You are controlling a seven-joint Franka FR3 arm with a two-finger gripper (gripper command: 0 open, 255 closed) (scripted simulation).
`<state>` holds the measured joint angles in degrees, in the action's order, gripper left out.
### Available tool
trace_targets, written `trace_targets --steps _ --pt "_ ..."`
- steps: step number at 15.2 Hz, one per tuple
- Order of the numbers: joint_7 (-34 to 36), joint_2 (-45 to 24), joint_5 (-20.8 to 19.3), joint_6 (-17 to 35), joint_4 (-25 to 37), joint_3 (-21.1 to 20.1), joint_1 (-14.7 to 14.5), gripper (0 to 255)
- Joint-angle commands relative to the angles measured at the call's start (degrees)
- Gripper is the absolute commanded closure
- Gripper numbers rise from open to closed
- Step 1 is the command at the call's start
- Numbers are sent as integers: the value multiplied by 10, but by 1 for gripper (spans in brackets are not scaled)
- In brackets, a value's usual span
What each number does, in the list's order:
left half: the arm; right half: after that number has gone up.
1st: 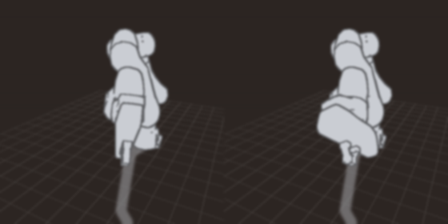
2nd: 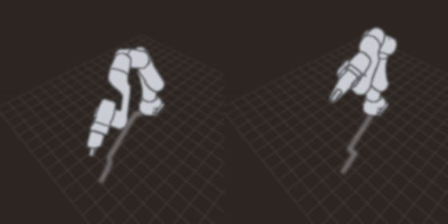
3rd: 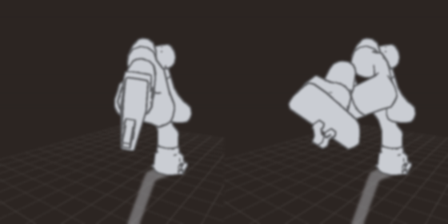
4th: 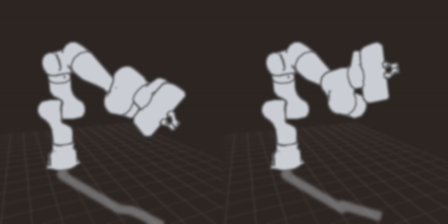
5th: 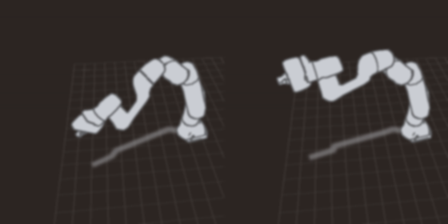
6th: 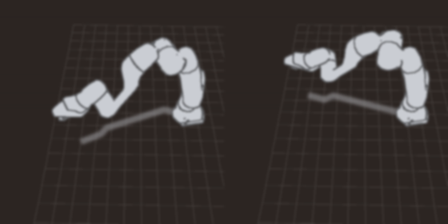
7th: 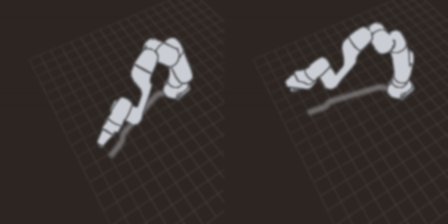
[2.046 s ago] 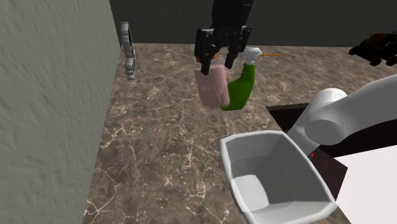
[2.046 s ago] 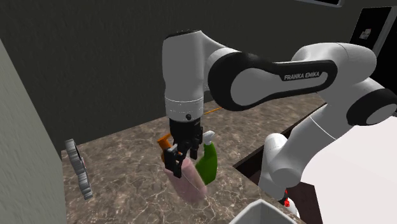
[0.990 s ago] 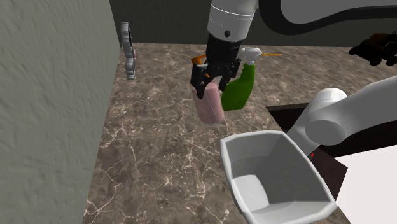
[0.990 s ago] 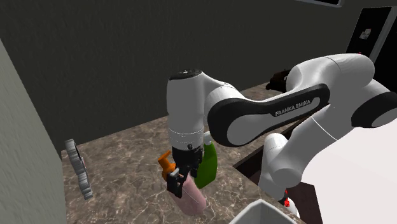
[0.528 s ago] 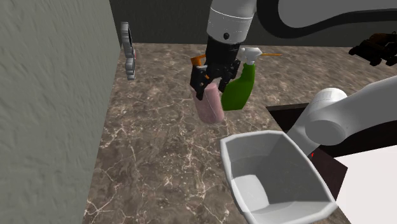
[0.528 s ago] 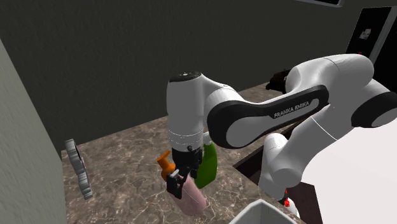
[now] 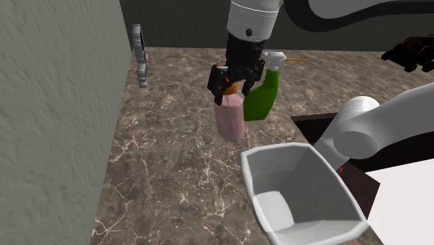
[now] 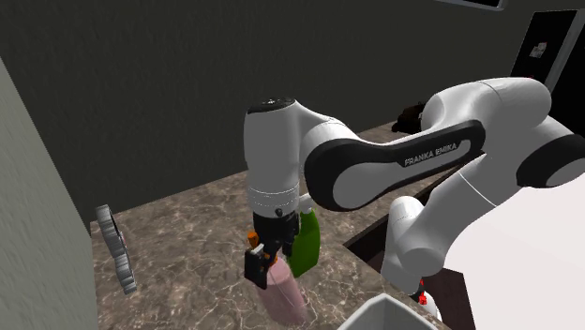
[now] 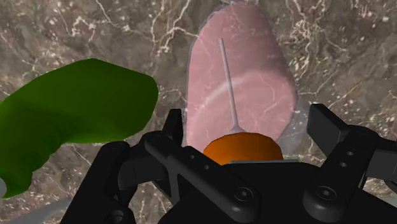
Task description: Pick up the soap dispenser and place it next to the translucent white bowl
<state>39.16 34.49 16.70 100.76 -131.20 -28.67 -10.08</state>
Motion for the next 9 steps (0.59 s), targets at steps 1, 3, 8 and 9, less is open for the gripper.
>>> trace_targets --steps 1,3,8,9 --pt "2 0 -5 -34 34 7 2 0" --pt "3 -2 -8 -49 50 10 3 0" --pt "3 -2 -8 -49 50 10 3 0" --pt "3 -2 -8 -49 50 10 3 0"
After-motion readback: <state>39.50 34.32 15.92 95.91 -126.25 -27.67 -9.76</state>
